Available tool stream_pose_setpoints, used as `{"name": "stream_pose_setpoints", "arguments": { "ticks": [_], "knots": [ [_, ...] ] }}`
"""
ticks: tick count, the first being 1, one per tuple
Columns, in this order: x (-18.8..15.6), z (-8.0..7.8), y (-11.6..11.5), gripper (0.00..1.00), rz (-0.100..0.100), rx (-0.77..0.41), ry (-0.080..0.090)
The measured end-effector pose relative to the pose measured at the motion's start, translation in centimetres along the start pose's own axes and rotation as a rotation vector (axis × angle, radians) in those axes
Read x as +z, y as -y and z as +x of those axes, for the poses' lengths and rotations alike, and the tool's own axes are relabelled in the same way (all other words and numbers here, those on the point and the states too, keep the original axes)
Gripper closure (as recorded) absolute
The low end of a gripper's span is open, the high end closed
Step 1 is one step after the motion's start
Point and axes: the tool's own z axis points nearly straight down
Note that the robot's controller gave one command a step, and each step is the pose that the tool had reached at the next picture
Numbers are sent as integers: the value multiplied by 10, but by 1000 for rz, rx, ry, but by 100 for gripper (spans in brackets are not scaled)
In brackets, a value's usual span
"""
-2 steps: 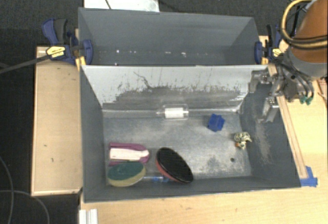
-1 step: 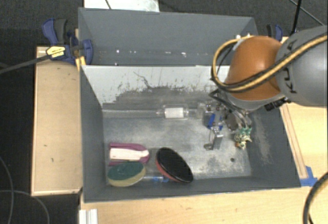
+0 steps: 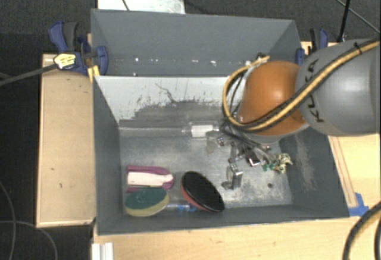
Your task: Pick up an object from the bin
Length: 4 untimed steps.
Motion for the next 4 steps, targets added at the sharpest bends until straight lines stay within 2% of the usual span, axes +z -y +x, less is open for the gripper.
{"name": "stream_pose_setpoints", "arguments": {
  "ticks": [1,2,3,4],
  "knots": [
    [-57,42,-4,0,3,-48,2],
    [-9,25,-5,0,1,194,-3],
    [55,25,-6,0,3,130,0],
    [51,21,-5,100,6,130,17]
  ]
}}
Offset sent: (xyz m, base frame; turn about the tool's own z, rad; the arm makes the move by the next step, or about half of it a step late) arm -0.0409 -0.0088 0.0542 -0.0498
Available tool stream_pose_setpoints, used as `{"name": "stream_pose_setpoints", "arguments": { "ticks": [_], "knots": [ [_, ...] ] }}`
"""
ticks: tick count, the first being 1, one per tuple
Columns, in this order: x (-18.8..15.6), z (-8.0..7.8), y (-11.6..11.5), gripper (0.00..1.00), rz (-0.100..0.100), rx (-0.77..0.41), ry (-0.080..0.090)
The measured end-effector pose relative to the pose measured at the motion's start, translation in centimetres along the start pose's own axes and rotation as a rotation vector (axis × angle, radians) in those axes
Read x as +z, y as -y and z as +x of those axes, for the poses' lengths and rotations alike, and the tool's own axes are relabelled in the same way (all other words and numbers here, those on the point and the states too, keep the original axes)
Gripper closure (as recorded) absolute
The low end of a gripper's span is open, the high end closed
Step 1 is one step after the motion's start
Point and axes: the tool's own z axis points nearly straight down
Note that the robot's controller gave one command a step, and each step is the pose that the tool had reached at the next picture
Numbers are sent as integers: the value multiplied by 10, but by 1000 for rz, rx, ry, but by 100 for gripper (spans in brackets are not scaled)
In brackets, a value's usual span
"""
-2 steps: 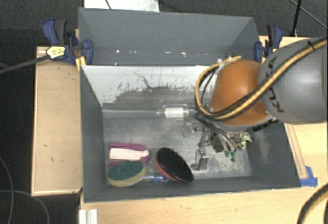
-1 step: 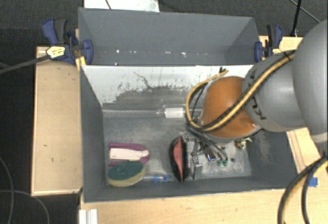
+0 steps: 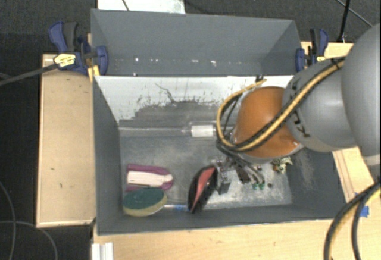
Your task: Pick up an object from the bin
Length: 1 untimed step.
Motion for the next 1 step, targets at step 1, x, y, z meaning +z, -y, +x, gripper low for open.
{"name": "stream_pose_setpoints", "arguments": {
  "ticks": [1],
  "knots": [
    [-175,-12,45,100,0,29,-6]
  ]
}}
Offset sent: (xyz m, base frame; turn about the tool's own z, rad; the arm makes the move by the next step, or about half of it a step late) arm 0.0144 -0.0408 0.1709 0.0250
